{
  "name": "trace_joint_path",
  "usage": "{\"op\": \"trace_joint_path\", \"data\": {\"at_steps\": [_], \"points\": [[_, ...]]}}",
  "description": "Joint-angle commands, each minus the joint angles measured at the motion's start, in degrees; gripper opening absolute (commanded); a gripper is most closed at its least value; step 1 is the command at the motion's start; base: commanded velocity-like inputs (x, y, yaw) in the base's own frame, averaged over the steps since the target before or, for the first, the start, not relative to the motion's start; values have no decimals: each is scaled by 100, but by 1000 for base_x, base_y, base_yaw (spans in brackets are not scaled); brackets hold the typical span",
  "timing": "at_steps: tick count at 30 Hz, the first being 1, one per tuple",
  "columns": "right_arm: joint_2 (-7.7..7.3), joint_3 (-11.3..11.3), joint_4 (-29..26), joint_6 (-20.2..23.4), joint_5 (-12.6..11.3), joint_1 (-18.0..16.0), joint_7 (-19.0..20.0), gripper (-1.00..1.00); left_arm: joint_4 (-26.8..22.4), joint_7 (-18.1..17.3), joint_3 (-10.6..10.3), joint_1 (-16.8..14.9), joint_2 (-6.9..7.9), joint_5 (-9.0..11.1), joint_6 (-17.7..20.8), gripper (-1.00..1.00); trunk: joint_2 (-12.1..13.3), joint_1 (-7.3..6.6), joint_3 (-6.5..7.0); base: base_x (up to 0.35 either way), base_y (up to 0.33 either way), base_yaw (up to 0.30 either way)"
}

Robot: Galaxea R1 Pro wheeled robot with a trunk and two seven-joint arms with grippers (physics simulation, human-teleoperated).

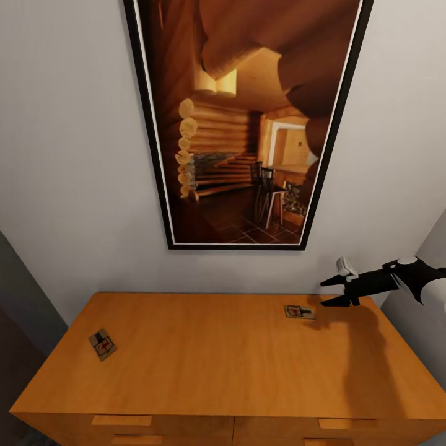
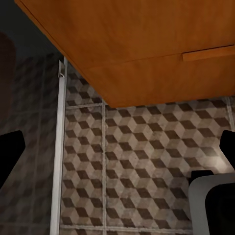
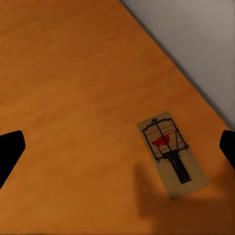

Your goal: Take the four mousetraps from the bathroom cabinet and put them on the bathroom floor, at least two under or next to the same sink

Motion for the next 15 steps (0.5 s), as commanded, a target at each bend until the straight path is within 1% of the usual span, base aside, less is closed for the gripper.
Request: {"op": "trace_joint_path", "data": {"at_steps": [1, 7, 15], "points": [[-2, -13, -3, -95, 29, -5, 35, 100, 18, 33, -50, -10, -3, 9, -28, 100, -12, 3, -12, 0, 0, 0], [-10, -13, -3, -253, 29, -5, 157, 100, 18, 36, -50, -10, -3, 9, -30, 100, -12, 3, -12, 0, 0, 0], [-48, -17, 5, -302, 50, 30, 130, 100, 21, 39, -50, -10, -3, 9, -29, 100, -12, 3, -12, 0, 0, 0]]}}
